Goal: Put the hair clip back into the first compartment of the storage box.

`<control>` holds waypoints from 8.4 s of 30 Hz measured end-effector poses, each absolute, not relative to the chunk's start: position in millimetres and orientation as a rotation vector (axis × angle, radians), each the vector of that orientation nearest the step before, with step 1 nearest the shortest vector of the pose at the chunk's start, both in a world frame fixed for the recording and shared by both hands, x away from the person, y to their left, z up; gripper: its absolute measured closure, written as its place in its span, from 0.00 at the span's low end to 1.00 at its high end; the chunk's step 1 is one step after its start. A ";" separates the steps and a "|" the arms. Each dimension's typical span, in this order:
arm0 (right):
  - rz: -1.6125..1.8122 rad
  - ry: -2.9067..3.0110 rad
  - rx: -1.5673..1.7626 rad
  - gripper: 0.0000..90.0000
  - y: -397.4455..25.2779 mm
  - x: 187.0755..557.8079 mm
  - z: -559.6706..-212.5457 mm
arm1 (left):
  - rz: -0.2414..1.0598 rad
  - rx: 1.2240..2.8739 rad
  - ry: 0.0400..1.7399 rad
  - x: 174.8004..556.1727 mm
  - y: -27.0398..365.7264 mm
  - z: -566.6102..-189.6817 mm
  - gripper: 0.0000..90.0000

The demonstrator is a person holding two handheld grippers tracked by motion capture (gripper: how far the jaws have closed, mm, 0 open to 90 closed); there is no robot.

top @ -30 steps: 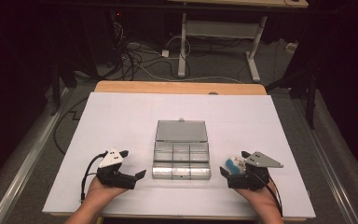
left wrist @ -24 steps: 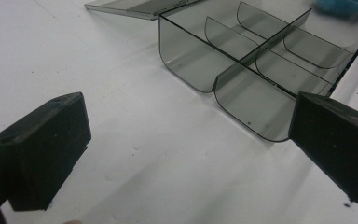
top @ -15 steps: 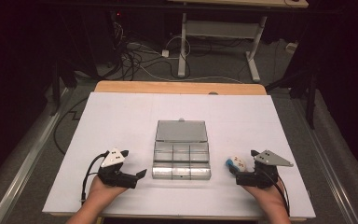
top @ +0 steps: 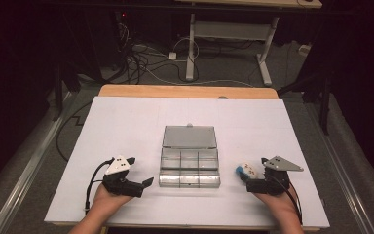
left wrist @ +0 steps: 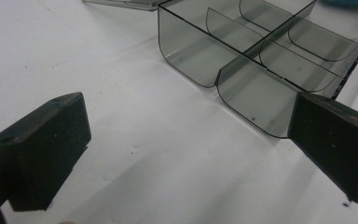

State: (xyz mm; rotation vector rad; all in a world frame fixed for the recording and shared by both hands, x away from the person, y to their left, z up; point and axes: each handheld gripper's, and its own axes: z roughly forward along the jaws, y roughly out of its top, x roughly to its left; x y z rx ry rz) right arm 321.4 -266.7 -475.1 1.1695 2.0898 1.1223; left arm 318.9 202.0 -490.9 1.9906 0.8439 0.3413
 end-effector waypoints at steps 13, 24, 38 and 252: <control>1.049 2.163 1.192 0.14 -262.7 327.5 -482.4 | 0.339 1.988 0.845 318.8 202.1 -490.9 0.00; 1.023 2.213 1.186 0.24 -260.1 329.2 -484.4 | 0.330 1.990 0.850 319.4 202.1 -491.1 0.00; 0.961 2.240 1.183 0.36 -255.8 331.5 -486.4 | 0.335 1.990 0.849 318.9 201.9 -491.2 0.00; 1.156 2.448 0.784 0.54 -94.8 352.1 -433.4 | 0.324 1.979 0.823 317.0 201.8 -491.3 0.00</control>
